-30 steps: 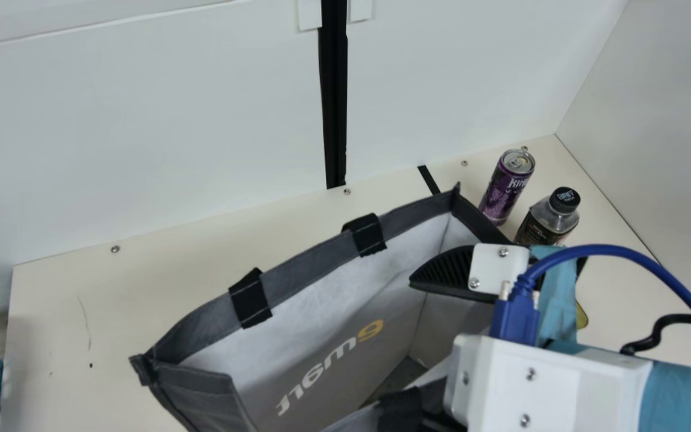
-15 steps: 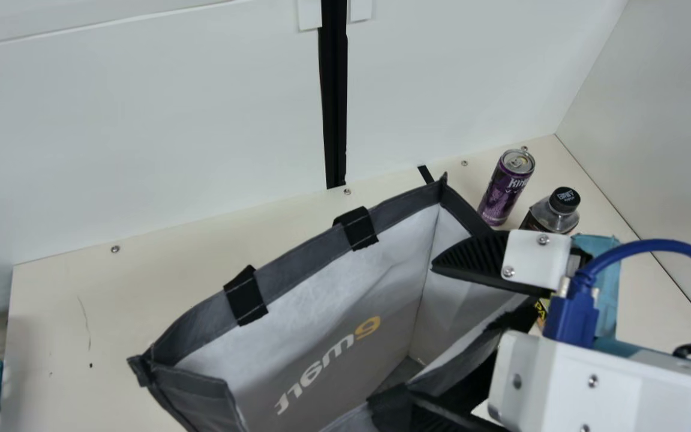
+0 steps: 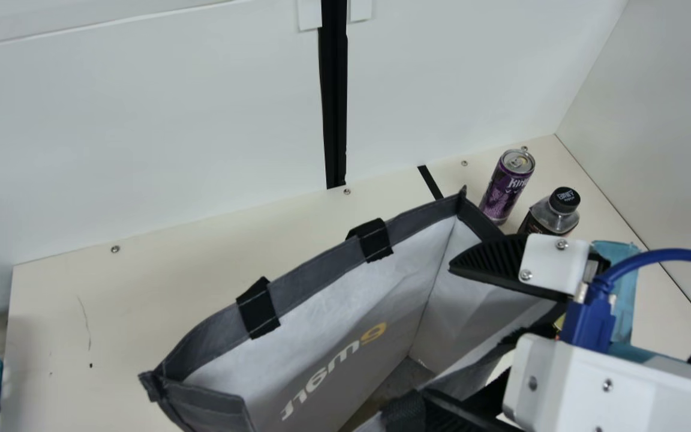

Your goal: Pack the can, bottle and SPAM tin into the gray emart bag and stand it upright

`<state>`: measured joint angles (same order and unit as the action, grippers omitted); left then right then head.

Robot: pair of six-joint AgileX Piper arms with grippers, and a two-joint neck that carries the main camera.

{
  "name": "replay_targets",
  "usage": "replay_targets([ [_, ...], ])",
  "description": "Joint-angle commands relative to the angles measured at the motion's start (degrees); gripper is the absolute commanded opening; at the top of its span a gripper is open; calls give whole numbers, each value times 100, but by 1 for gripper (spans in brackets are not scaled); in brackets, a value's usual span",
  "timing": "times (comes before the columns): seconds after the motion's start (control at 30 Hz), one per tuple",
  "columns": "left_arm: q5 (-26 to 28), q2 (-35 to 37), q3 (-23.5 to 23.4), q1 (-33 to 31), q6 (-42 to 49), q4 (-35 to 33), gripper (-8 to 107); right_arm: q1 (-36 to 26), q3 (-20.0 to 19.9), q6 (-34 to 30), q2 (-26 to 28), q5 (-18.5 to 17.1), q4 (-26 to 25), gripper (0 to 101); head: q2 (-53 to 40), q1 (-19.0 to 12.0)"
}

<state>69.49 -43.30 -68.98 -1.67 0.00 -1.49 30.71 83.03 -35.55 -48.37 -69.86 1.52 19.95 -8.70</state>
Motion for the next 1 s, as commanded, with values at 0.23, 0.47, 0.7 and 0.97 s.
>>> replay_targets([
  [0.23,0,0,0,0,0,0,90,105,-39,230,222,-4,-86,95,5,-130],
  [0.47,0,0,0,0,0,0,90,150,29,422,393,-4,-155,95,5,-130],
  [0.7,0,0,0,0,0,0,90,193,161,611,511,-4,-258,95,5,-130],
  [0.97,0,0,0,0,0,0,90,231,396,796,584,-4,-373,95,5,-130],
])
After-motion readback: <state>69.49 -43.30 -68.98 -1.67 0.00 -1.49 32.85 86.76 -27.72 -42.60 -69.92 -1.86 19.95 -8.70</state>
